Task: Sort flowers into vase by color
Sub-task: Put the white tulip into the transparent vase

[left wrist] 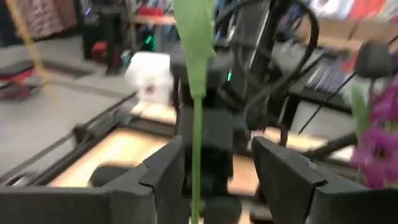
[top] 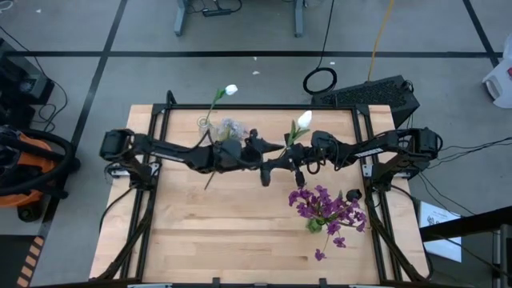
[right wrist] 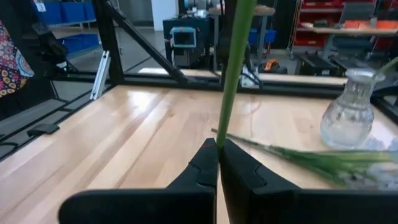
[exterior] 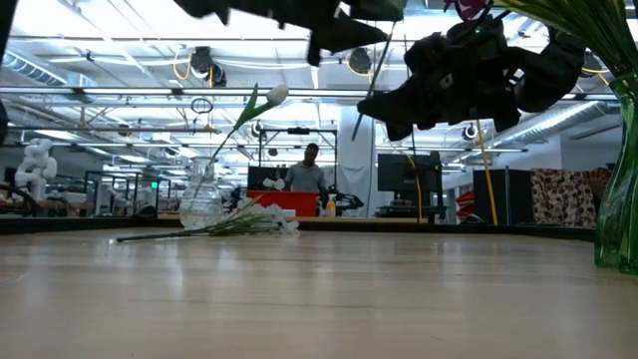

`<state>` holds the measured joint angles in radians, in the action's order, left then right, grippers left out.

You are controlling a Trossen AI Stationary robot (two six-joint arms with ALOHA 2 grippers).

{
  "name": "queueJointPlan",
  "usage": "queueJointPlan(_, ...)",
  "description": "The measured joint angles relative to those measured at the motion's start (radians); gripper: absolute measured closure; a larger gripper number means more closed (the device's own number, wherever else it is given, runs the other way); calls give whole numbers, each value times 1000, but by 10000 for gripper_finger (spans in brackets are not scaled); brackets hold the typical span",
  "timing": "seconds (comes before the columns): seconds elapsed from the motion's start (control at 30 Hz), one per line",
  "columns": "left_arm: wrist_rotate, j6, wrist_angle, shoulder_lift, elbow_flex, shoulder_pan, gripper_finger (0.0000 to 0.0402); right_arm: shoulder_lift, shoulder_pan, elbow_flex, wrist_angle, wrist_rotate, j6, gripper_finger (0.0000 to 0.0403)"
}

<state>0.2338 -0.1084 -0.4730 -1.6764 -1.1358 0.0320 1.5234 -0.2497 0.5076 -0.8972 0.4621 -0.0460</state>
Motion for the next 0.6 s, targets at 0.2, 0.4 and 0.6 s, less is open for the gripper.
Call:
queueJointPlan(0.2, 246, -17, 240, 91, 0, 97, 207, 0, -1, 56, 225, -93, -54, 403)
queueJointPlan(0.4, 473, -16, 313, 138, 0, 198, 207, 0, 16, 171, 592, -229, -145, 403)
queueJointPlan(0.6, 583, -24, 392, 139, 0, 254, 207, 0, 16, 175, 615, -233, -97, 402)
